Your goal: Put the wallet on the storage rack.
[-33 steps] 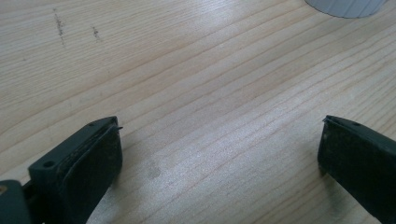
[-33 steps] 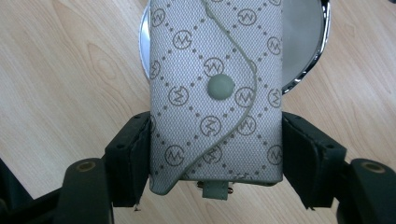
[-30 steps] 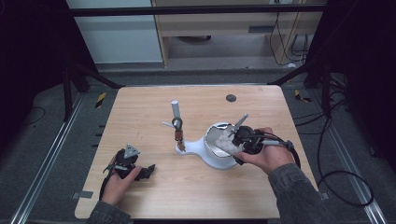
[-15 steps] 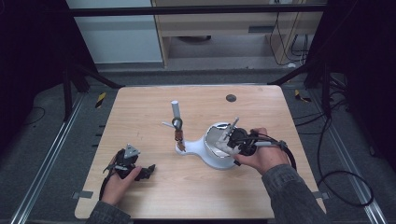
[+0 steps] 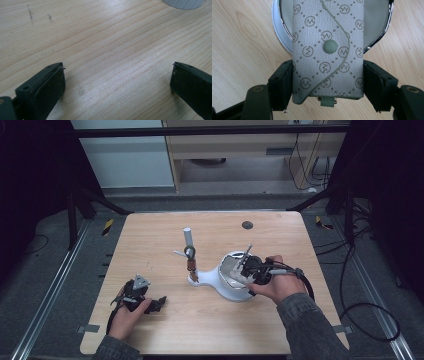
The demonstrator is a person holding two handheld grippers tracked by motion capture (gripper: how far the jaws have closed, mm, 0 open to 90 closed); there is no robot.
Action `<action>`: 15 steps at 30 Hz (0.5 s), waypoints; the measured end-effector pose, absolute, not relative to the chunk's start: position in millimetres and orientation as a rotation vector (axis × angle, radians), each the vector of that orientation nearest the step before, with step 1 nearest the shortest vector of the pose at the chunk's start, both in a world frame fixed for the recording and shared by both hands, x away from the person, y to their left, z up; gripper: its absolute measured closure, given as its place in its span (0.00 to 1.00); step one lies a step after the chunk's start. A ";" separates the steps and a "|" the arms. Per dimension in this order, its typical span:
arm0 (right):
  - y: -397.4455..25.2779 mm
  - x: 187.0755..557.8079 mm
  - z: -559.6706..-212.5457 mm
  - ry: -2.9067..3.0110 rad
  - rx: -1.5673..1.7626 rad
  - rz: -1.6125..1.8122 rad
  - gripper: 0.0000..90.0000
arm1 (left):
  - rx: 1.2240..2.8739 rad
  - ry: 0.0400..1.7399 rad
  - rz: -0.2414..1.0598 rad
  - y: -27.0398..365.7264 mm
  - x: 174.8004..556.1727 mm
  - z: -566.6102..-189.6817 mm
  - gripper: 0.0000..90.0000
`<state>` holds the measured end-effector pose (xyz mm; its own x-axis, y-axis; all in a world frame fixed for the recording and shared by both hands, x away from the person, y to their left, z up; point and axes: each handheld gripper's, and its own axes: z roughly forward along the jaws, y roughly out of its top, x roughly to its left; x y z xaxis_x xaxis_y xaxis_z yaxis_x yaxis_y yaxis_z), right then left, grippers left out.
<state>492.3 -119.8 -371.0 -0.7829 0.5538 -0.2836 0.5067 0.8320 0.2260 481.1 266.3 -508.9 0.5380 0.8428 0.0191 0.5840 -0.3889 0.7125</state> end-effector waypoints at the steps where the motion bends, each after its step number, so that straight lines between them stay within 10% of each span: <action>1: -119.6 492.6 -370.9 2.675 0.799 0.195 0.34 | 2.116 1.148 0.505 266.3 481.1 -508.9 0.00; 15: -114.3 498.1 -373.0 2.689 0.801 0.182 0.34 | 2.117 1.146 0.503 266.1 481.1 -508.9 0.00</action>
<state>498.1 -114.3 -373.0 -0.7881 0.5510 -0.2743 0.5091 0.8340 0.2125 481.1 266.1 -508.9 0.5400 0.8415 0.0185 0.5835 -0.3901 0.7123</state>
